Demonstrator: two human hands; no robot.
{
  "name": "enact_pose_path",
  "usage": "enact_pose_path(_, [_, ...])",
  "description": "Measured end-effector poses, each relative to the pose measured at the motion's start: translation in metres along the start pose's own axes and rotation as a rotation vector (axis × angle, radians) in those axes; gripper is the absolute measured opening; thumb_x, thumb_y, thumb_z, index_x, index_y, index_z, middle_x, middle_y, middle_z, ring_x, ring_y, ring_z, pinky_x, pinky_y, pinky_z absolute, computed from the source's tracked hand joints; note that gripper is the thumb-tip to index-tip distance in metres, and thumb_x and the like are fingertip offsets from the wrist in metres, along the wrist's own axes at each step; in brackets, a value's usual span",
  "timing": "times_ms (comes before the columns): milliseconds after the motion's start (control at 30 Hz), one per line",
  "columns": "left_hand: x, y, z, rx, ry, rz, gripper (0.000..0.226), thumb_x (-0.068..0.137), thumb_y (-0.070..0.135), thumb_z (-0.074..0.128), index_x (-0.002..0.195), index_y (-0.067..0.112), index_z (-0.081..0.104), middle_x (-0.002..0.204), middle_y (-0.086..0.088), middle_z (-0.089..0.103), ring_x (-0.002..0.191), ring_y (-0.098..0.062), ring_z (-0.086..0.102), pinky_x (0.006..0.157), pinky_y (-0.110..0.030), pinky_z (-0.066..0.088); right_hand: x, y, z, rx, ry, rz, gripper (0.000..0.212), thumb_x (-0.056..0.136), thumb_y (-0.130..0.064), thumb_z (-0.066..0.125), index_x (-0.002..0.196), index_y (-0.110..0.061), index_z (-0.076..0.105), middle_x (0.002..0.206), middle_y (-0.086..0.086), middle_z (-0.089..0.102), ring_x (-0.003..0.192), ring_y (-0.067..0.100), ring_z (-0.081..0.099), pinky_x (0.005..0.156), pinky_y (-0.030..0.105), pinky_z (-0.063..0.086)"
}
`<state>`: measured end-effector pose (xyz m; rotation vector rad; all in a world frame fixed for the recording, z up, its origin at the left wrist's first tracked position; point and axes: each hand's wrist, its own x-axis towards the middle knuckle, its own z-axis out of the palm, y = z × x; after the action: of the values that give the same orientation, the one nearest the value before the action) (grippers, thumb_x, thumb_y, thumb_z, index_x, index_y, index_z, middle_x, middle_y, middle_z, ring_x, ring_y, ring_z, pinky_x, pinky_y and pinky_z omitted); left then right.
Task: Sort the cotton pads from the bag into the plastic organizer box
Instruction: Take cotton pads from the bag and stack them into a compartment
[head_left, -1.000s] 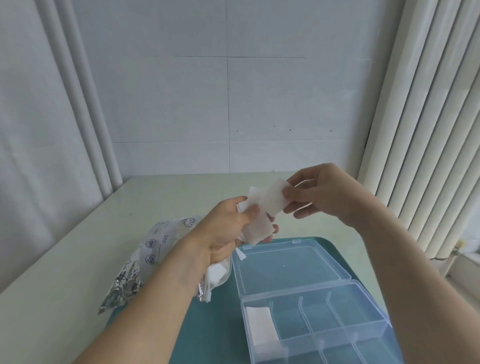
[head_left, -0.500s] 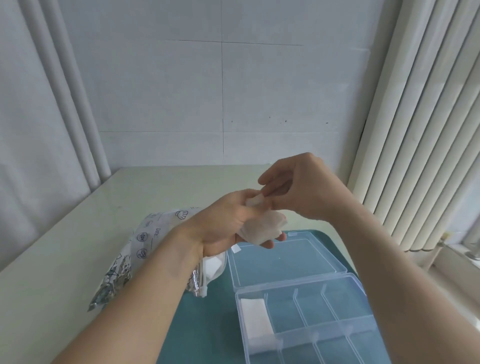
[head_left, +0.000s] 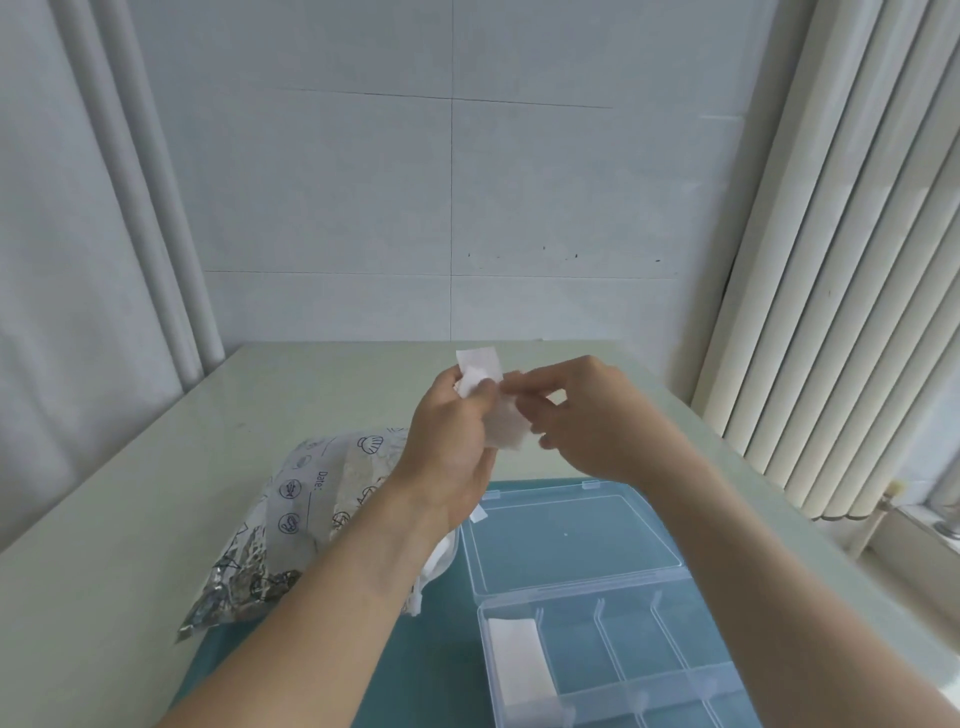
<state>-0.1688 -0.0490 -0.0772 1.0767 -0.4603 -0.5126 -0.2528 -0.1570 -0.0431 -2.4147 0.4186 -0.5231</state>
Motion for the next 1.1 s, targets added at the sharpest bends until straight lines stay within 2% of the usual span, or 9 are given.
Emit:
enact_pose_path(133, [0.0,0.002,0.0,-0.162,-0.07,0.046,0.033,0.104,0.001,0.035,0.134,0.002,0.049,0.117,-0.02,0.066,0.092,-0.03,0.066,0.067,-0.038,0.05,0.0,0.002,0.003,0.165,0.065,0.067,0.017,0.094,-0.028,0.068,0.106,-0.017,0.067,0.072,-0.005,0.075,0.06,0.011,0.071,0.047,0.01,0.042])
enact_pose_path(233, [-0.002,0.004,0.0,-0.179,-0.073,0.059,0.041,0.103,0.0,0.037,0.136,0.02,0.05,0.108,-0.014,0.07,0.091,-0.024,0.068,0.067,-0.033,0.053,0.0,0.005,0.0,0.338,-0.039,0.166,0.025,0.088,-0.027,0.076,0.102,-0.011,0.064,0.072,0.003,0.076,0.059,0.014,0.071,0.07,0.027,0.059])
enact_pose_path(300, [-0.003,0.005,0.0,-0.183,-0.055,0.05,0.041,0.103,0.002,0.039,0.138,0.021,0.05,0.107,-0.014,0.07,0.094,-0.026,0.067,0.068,-0.032,0.054,0.001,0.007,-0.002,0.411,-0.085,0.19,0.024,0.086,-0.024,0.079,0.101,-0.007,0.069,0.075,0.007,0.077,0.062,0.017,0.07,0.079,0.035,0.062])
enact_pose_path(500, [-0.001,0.005,0.0,-0.19,0.032,-0.06,0.037,0.104,0.024,0.041,0.12,-0.005,0.058,0.104,-0.018,0.063,0.091,-0.029,0.063,0.073,-0.037,0.051,0.001,0.007,0.002,0.491,-0.107,0.175,0.016,0.088,-0.012,0.077,0.096,0.0,0.068,0.073,0.006,0.074,0.064,0.018,0.071,0.059,0.028,0.059])
enact_pose_path(633, [-0.001,0.011,-0.004,-0.191,0.068,-0.105,0.031,0.102,0.025,0.047,0.1,0.0,0.065,0.097,-0.018,0.065,0.087,-0.027,0.065,0.081,-0.04,0.05,0.002,0.01,0.002,0.505,-0.099,0.167,0.013,0.086,-0.01,0.078,0.089,-0.003,0.068,0.077,0.012,0.076,0.068,0.027,0.072,0.068,0.036,0.062])
enact_pose_path(733, [0.001,0.012,-0.006,-0.2,0.097,-0.101,0.025,0.101,0.023,0.051,0.106,0.002,0.064,0.099,-0.017,0.063,0.091,-0.028,0.062,0.082,-0.04,0.049,0.002,0.011,0.0,0.481,-0.112,0.171,0.013,0.086,-0.009,0.078,0.094,-0.002,0.07,0.079,0.014,0.076,0.069,0.029,0.073,0.081,0.043,0.062])
enact_pose_path(933, [0.006,0.008,-0.007,-0.251,0.222,-0.087,0.026,0.103,0.017,0.049,0.092,0.003,0.068,0.09,-0.012,0.071,0.079,-0.023,0.068,0.069,-0.035,0.057,0.003,0.012,0.0,0.409,-0.057,0.153,0.013,0.086,-0.011,0.079,0.093,-0.004,0.071,0.076,0.009,0.077,0.071,0.028,0.076,0.091,0.054,0.057])
enact_pose_path(1033, [0.007,0.005,-0.008,-0.256,0.221,-0.065,0.025,0.106,0.017,0.044,0.105,0.005,0.066,0.106,-0.013,0.071,0.09,-0.023,0.068,0.071,-0.032,0.057,0.004,0.01,-0.004,0.506,-0.012,0.148,0.012,0.086,-0.009,0.076,0.093,-0.001,0.07,0.079,0.013,0.077,0.075,0.029,0.075,0.089,0.048,0.059])
enact_pose_path(1100, [0.005,0.003,-0.005,-0.24,0.176,-0.046,0.025,0.106,0.015,0.043,0.114,0.007,0.065,0.11,-0.012,0.07,0.091,-0.022,0.068,0.066,-0.026,0.057,0.004,0.007,-0.005,0.585,0.031,0.139,0.012,0.085,-0.008,0.076,0.093,0.0,0.071,0.083,0.015,0.077,0.074,0.026,0.073,0.077,0.039,0.061])
